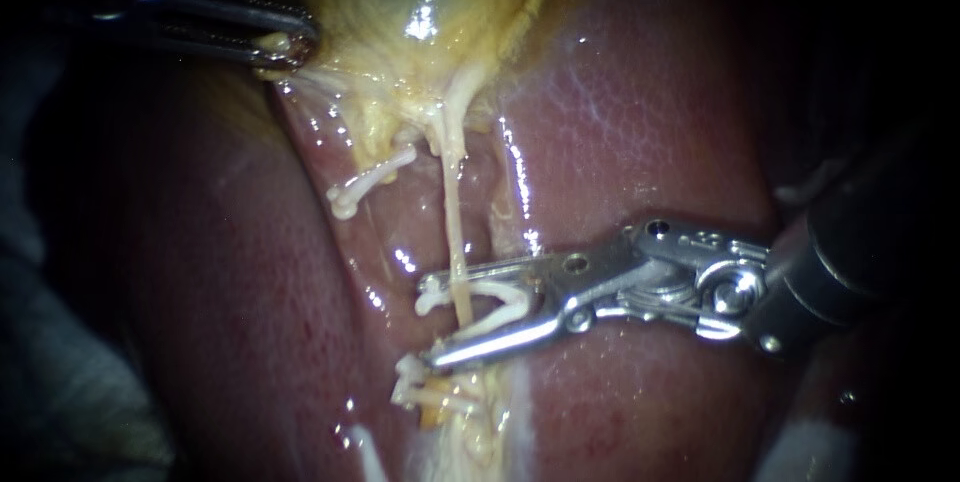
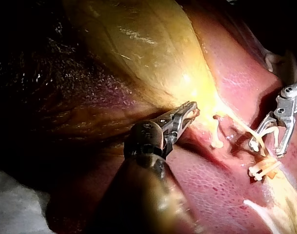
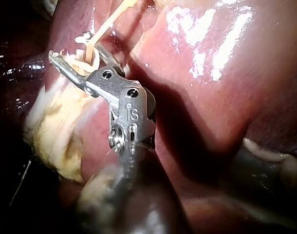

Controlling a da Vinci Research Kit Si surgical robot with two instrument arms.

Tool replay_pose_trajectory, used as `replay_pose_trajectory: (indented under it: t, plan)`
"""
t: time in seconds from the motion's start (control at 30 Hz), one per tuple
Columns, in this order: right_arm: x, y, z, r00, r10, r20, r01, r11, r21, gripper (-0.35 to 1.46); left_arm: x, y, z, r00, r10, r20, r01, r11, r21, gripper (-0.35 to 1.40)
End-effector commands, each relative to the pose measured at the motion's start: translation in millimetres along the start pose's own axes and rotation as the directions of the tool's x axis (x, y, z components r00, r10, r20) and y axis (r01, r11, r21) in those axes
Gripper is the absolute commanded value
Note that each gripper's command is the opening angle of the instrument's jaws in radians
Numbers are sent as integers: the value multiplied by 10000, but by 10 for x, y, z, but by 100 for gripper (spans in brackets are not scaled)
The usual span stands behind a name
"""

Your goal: Clipping first clip right tube

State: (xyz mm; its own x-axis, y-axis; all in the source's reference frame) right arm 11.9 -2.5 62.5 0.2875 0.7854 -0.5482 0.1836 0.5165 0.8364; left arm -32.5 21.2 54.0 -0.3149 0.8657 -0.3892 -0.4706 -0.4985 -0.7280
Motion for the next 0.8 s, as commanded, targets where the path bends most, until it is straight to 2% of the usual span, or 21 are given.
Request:
replay_pose_trajectory:
  t: [0.03,0.53,0.6,0.7,0.77,0.8]
  plan:
    - [-2,0,0,9999,109,11,-109,9999,1,41,0,0,0,10000,2,-1,-2,10000,0,-35]
    - [-7,-3,-3,9994,319,99,-319,9995,5,24,0,0,0,10000,3,-1,-3,10000,-1,-35]
    - [-7,-4,-4,9994,323,115,-323,9995,35,10,0,0,0,10000,2,-1,-2,10000,-1,-35]
    - [-6,-6,-7,9986,510,124,-510,9987,53,-20,0,0,0,10000,2,-2,-2,10000,0,-35]
    - [-6,-7,-8,9984,566,37,-565,9984,-91,-35,0,0,0,10000,2,-2,-2,10000,0,-35]
    - [-7,-8,-8,9981,623,23,-622,9980,-115,-35,0,0,0,10000,2,-2,-2,10000,0,-35]
